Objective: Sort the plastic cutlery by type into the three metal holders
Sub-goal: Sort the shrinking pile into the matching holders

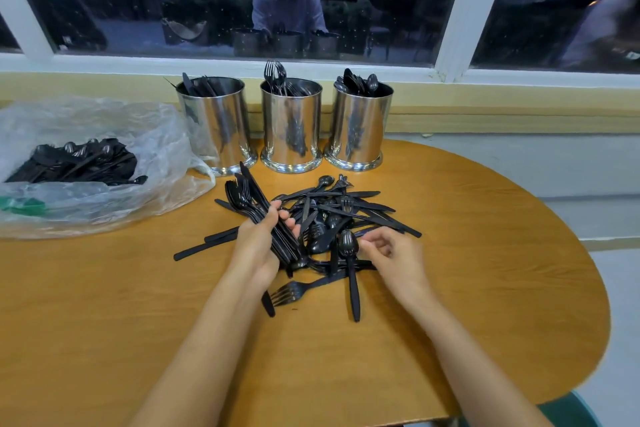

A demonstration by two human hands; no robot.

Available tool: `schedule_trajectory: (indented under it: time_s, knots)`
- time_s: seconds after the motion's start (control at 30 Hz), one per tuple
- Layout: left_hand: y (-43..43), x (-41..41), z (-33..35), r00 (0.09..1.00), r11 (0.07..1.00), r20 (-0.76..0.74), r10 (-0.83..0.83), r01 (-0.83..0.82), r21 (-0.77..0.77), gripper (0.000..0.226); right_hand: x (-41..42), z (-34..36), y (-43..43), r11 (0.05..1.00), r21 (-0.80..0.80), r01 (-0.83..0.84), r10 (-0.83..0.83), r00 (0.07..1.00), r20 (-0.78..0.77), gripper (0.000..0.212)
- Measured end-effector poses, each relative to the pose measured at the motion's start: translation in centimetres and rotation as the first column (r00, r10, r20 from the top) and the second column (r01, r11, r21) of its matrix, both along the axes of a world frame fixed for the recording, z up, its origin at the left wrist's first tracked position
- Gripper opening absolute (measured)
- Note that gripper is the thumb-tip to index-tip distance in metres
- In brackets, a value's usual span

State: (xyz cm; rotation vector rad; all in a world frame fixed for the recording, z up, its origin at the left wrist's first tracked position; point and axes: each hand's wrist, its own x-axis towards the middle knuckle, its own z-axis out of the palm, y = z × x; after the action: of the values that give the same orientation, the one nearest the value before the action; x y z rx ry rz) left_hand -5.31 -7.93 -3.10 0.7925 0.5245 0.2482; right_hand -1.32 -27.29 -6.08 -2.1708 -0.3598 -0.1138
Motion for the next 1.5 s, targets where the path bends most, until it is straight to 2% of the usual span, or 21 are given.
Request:
schedule_trajectory:
  time_s: [0.07, 0.2, 0.27, 0.43, 0.53, 0.6, 0.63, 0.77, 0.87, 0.93, 0.97, 1.03, 1.07, 1.13, 1.2, 1.27, 1.33, 1.43, 1.5]
  knots:
    - [-0.1, 0.4, -0.5, 1.0, 1.0, 0.021, -0.013, 0.013, 0.006, 0.016, 0.2, -0.2, 0.5, 1.0, -0.029, 0.004, -0.003, 1.0, 0.006, 0.005]
    - [0.1, 0.6, -1.4, 0.997, 0.999, 0.072, -0.033, 0.031, 0.02, 0.015, 0.3, 0.0, 1.7, 0.976, -0.218, -0.024, 0.011, 0.998, -0.061, 0.034]
    - [0.3, 0.7, -1.4, 0.995, 0.999, 0.089, -0.04, 0.038, 0.02, 0.015, 0.7, 0.1, 1.9, 0.975, -0.221, -0.021, -0.002, 0.995, -0.104, 0.04]
    - [0.4, 0.6, -1.2, 0.994, 0.997, 0.079, -0.082, 0.082, -0.005, 0.016, 2.2, 0.9, 1.7, 0.997, 0.039, 0.072, -0.059, 0.963, -0.263, 0.038]
    - [0.2, 0.5, -1.0, 0.992, 0.994, 0.07, -0.106, 0.107, -0.006, 0.018, 2.6, 2.1, 1.6, 0.969, 0.223, 0.104, -0.024, 0.941, -0.336, 0.029]
    - [0.1, 0.4, -0.9, 0.989, 0.992, 0.077, -0.124, 0.124, -0.002, 0.019, 3.0, 3.2, 2.1, 0.949, 0.3, 0.095, 0.025, 0.927, -0.373, 0.016]
    - [0.1, 0.3, -0.9, 0.989, 0.992, 0.078, -0.128, 0.129, -0.003, 0.019, 3.1, 3.9, 2.6, 0.936, 0.343, 0.082, 0.061, 0.92, -0.386, 0.01]
    - [0.1, 0.1, -0.9, 0.991, 0.995, 0.085, -0.1, 0.102, -0.018, 0.02, 3.5, 5.0, 5.2, 0.822, 0.566, 0.064, 0.15, 0.934, -0.323, 0.022]
    - [0.5, 0.0, -0.9, 0.992, 0.996, 0.097, -0.075, 0.079, -0.034, 0.02, 3.0, 4.1, 6.3, 0.831, 0.555, 0.019, 0.167, 0.945, -0.282, 0.024]
    - [0.7, 0.1, -1.0, 0.994, 0.997, 0.096, -0.055, 0.059, -0.044, 0.021, 2.8, 3.5, 6.5, 0.873, 0.488, -0.018, 0.19, 0.934, -0.304, 0.011]
    - [0.7, 0.2, -1.0, 0.995, 0.997, 0.091, -0.047, 0.052, -0.051, 0.022, 2.6, 3.3, 6.5, 0.88, 0.475, -0.034, 0.218, 0.915, -0.339, 0.02]
    - [0.8, 0.3, -1.1, 0.996, 0.997, 0.081, -0.043, 0.049, -0.062, 0.022, 2.6, 3.0, 6.2, 0.832, 0.552, -0.05, 0.311, 0.866, -0.392, 0.049]
    - [0.8, 0.4, -1.1, 0.996, 0.997, 0.077, -0.041, 0.046, -0.068, 0.022, 2.6, 2.9, 6.0, 0.805, 0.591, -0.053, 0.346, 0.852, -0.394, 0.053]
    - [0.7, 0.4, -1.2, 0.997, 0.996, 0.068, -0.035, 0.04, -0.083, 0.023, 2.2, 3.2, 5.8, 0.826, 0.562, -0.055, 0.324, 0.862, -0.391, 0.043]
    - [0.8, 0.4, -1.2, 0.997, 0.994, 0.064, -0.033, 0.039, -0.099, 0.024, 2.0, 3.2, 5.8, 0.907, 0.418, -0.042, 0.211, 0.906, -0.366, 0.019]
    - [0.9, 0.4, -1.2, 0.998, 0.993, 0.055, -0.02, 0.026, -0.119, 0.025, 2.3, 2.8, 5.8, 0.928, 0.371, 0.023, 0.109, 0.937, -0.331, 0.008]
    - [1.0, 0.4, -1.2, 0.999, 0.99, 0.046, -0.012, 0.019, -0.136, 0.025, 2.4, 2.7, 6.0, 0.898, 0.437, 0.041, 0.124, 0.931, -0.342, 0.014]
    - [1.0, 0.5, -1.2, 0.999, 0.988, 0.041, -0.008, 0.014, -0.155, 0.024, 2.3, 3.0, 6.2, 0.784, 0.619, 0.035, 0.289, 0.863, -0.415, 0.03]
    - [1.0, 0.5, -1.3, 0.999, 0.988, 0.039, -0.006, 0.012, -0.157, 0.024, 2.1, 3.2, 6.0, 0.802, 0.597, 0.031, 0.273, 0.87, -0.412, 0.023]
